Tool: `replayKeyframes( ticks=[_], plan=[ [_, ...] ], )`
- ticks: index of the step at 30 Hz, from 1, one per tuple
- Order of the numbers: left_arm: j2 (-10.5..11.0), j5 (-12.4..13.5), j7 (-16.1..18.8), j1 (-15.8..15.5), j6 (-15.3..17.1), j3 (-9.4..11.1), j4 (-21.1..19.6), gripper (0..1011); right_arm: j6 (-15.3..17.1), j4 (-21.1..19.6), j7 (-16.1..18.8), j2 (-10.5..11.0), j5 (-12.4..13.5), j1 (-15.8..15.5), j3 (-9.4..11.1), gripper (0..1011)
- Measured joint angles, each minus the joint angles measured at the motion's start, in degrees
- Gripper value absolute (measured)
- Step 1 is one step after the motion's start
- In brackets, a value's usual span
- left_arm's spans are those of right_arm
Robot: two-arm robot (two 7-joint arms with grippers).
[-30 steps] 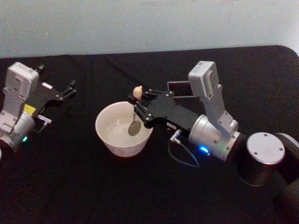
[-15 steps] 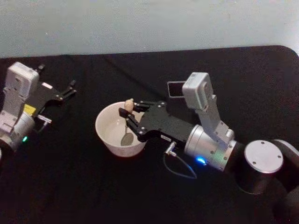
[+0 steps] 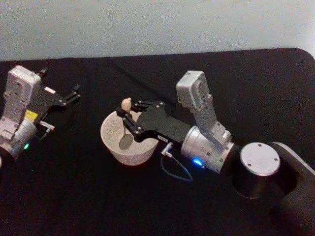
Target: Pick up the stirring spoon with one hand, stir inside the cup, then place it back in its original position.
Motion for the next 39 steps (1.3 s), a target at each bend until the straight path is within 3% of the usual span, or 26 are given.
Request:
replayKeyframes(
  ticks=[10, 23, 30, 39],
  plan=[
    [0.0, 0.0, 0.0, 0.0, 0.0, 0.0, 0.0, 1001, -0.3, 3.2, -1.6, -2.2, -1.1, 2.0, 0.6, 190],
    [0.0, 0.0, 0.0, 0.0, 0.0, 0.0, 0.0, 1001, -0.5, 4.2, -2.0, -2.1, -1.6, 2.3, 2.3, 190],
    [0.0, 0.0, 0.0, 0.0, 0.0, 0.0, 0.0, 1001, -0.5, 2.7, -1.8, -1.4, -1.3, 1.7, 3.3, 190],
    [0.0, 0.0, 0.0, 0.0, 0.0, 0.0, 0.0, 1001, 0.2, -2.7, -1.0, -0.1, 1.6, 0.6, 5.1, 190]
  ],
)
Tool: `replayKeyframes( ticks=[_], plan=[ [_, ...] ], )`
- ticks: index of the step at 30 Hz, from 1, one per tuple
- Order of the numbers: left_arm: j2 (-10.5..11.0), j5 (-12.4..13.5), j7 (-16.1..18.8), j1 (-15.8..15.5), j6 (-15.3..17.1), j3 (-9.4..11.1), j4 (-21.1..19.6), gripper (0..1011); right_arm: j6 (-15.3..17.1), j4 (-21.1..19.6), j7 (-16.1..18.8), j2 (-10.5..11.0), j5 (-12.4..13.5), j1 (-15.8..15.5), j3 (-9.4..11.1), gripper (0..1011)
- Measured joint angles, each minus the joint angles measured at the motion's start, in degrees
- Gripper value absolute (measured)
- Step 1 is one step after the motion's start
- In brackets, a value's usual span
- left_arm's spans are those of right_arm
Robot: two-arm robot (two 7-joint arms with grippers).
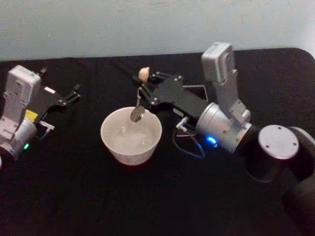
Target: Pick up the stirring spoon with one hand, stir inside the cup, then place it back in its original position.
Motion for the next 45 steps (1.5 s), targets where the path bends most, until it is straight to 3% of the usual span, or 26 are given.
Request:
replayKeyframes(
  ticks=[13, 24, 35, 45],
  plan=[
    [0.0, 0.0, 0.0, 0.0, 0.0, 0.0, 0.0, 1001, 1.0, -7.5, -1.0, 2.8, 4.0, -1.3, 3.6, 190],
    [0.0, 0.0, 0.0, 0.0, 0.0, 0.0, 0.0, 1001, 1.2, -12.7, -3.3, 6.7, 5.9, -3.7, 8.5, 190],
    [0.0, 0.0, 0.0, 0.0, 0.0, 0.0, 0.0, 1001, 2.5, -14.2, -5.0, 9.2, 5.5, -6.6, 10.9, 190],
    [0.0, 0.0, 0.0, 0.0, 0.0, 0.0, 0.0, 1001, 2.9, -12.9, -5.5, 8.8, 4.5, -7.0, 11.1, 190]
  ],
)
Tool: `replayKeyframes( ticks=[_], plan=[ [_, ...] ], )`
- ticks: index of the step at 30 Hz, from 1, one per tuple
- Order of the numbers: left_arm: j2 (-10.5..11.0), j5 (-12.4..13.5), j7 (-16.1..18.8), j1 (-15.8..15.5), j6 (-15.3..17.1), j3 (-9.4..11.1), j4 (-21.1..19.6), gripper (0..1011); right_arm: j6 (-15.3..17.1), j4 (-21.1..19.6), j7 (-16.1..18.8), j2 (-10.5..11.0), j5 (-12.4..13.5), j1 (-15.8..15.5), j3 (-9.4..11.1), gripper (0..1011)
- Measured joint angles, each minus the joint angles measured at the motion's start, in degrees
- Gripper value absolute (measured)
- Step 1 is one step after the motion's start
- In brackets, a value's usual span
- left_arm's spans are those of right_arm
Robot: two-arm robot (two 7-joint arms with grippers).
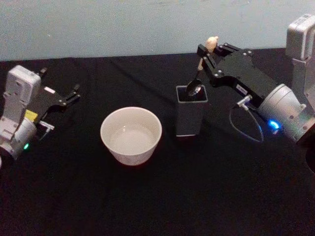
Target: Pick up the stirring spoon with one hand, stir inside the cup, then place it back in its original position.
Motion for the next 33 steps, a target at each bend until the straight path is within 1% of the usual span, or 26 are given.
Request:
replayKeyframes(
  ticks=[8, 15, 25, 33],
  plan=[
    [0.0, 0.0, 0.0, 0.0, 0.0, 0.0, 0.0, 1001, 0.4, 1.6, 0.1, -0.6, -0.6, 0.4, -0.6, 190],
    [0.0, 0.0, 0.0, 0.0, 0.0, 0.0, 0.0, 1001, 0.9, 3.6, 0.0, -1.3, -1.7, 0.5, -1.5, 190],
    [0.0, 0.0, 0.0, 0.0, 0.0, 0.0, 0.0, 1001, 2.8, 6.5, 0.1, -1.9, -2.2, 0.6, -2.5, 190],
    [0.0, 0.0, 0.0, 0.0, 0.0, 0.0, 0.0, 1001, 3.5, 7.9, -0.1, -2.6, -2.6, 1.0, -2.8, 190]
  ],
)
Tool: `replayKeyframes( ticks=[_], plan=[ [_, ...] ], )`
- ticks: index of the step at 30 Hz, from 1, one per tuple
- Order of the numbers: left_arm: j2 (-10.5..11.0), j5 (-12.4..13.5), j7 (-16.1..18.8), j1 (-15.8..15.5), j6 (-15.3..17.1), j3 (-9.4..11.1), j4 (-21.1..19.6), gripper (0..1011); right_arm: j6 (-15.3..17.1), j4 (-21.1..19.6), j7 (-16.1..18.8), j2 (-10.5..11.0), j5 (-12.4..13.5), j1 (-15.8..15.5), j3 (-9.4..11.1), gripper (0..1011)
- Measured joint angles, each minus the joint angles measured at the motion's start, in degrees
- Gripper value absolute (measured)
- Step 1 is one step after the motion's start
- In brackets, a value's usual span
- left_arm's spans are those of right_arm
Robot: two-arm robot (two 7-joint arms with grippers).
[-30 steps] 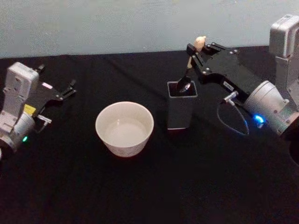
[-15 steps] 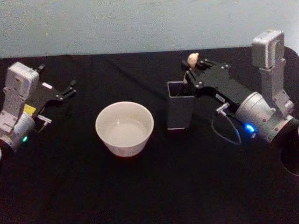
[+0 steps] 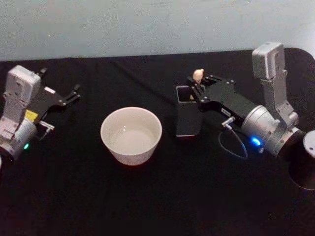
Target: Pick up the stirring spoon with one hand, stir inside the cup, then place it back in its original position.
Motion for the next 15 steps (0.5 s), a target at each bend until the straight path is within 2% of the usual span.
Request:
replayKeyframes(
  ticks=[15],
  plan=[
    [0.0, 0.0, 0.0, 0.0, 0.0, 0.0, 0.0, 1001, 0.4, 1.6, -0.5, -0.5, -2.0, 0.5, -0.9, 190]
  ],
)
